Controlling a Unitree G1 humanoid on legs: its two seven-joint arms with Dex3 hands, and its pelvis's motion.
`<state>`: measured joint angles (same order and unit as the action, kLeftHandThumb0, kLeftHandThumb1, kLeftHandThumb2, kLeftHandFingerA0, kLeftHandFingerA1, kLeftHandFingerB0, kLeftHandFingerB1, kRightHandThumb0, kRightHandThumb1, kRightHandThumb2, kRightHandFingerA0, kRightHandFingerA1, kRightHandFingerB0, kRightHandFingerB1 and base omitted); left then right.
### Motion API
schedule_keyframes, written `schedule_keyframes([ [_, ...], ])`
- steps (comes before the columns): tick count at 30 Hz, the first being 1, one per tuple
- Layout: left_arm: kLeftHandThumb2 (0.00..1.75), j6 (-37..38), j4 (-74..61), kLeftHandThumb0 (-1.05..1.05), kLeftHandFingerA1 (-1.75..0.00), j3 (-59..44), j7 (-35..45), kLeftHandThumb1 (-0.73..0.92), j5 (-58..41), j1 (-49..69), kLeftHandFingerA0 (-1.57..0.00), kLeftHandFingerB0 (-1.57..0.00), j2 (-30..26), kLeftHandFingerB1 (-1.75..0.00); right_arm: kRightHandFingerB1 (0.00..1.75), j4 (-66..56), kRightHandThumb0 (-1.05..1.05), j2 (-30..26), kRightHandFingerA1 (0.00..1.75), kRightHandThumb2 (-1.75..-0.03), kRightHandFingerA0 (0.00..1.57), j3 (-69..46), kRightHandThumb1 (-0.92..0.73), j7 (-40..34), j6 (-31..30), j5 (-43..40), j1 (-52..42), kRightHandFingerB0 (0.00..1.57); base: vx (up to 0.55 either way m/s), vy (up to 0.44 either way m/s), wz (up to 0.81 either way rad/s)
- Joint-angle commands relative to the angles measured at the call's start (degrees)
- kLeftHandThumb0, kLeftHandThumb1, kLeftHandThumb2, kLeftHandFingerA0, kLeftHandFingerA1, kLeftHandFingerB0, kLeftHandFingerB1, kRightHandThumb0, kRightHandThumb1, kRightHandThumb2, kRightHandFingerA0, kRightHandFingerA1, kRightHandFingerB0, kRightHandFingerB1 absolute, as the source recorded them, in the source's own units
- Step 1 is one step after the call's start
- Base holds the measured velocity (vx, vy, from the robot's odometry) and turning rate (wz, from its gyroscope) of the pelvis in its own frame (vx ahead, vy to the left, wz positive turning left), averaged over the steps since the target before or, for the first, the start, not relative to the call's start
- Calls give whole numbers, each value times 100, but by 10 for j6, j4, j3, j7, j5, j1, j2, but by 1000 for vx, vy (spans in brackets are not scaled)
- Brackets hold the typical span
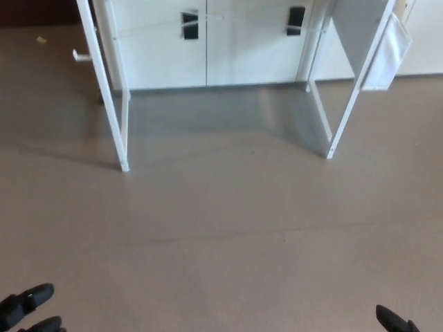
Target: The robot walks towards a desk on which a shovel is kept on the left hand side and a container is kept on the right hand side. The robot picks up the shovel using its left hand and places it in the container.
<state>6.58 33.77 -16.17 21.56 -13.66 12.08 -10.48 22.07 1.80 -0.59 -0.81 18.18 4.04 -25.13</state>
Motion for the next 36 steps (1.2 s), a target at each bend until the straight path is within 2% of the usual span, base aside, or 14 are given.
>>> schedule_keyframes([
  [1,60,27,-2,-14,-51,5,-11,58,16,6,-41,-46,-6,-44,40,8,-35,-6,55,-63,26,-5,-80,-3,25,-5,-2,12,280,138,7],
  [15,60,51,9,-18,-52,16,-21,55,29,5,-44,-47,-11,-45,42,17,-34,-11,59,-63,26,-1,-81,-6,34,1,6,12,368,-57,20],
  [25,62,64,19,-22,-53,23,-36,53,48,5,-50,-51,-17,-46,43,13,-35,-9,60,-64,27,2,-82,-8,30,0,2,12,382,36,-27],
  [26,56,66,20,-16,-50,24,-35,55,50,8,-51,-53,-19,-42,43,15,-34,-9,61,-64,27,3,-82,-8,31,0,0,12,369,146,-50],
  [28,63,62,20,-22,-53,24,-33,54,47,8,-50,-51,-20,-46,43,22,-33,-10,61,-64,28,4,-82,-16,31,9,5,13,357,145,-20],
  [29,56,63,20,-16,-50,25,-34,56,49,8,-51,-53,-21,-43,43,21,-33,-10,62,-63,28,5,-81,-18,29,11,6,13,252,147,-4],
  [35,56,97,35,-18,-50,36,-45,55,71,14,-57,-57,-29,-42,43,37,-31,-10,59,-63,28,6,-81,-19,38,11,7,13,182,62,4],
  [36,56,92,26,-19,-49,42,-55,56,81,19,-57,-57,-32,-41,51,40,-28,-10,62,-102,26,6,-58,-20,40,13,7,6,168,-30,1],
])
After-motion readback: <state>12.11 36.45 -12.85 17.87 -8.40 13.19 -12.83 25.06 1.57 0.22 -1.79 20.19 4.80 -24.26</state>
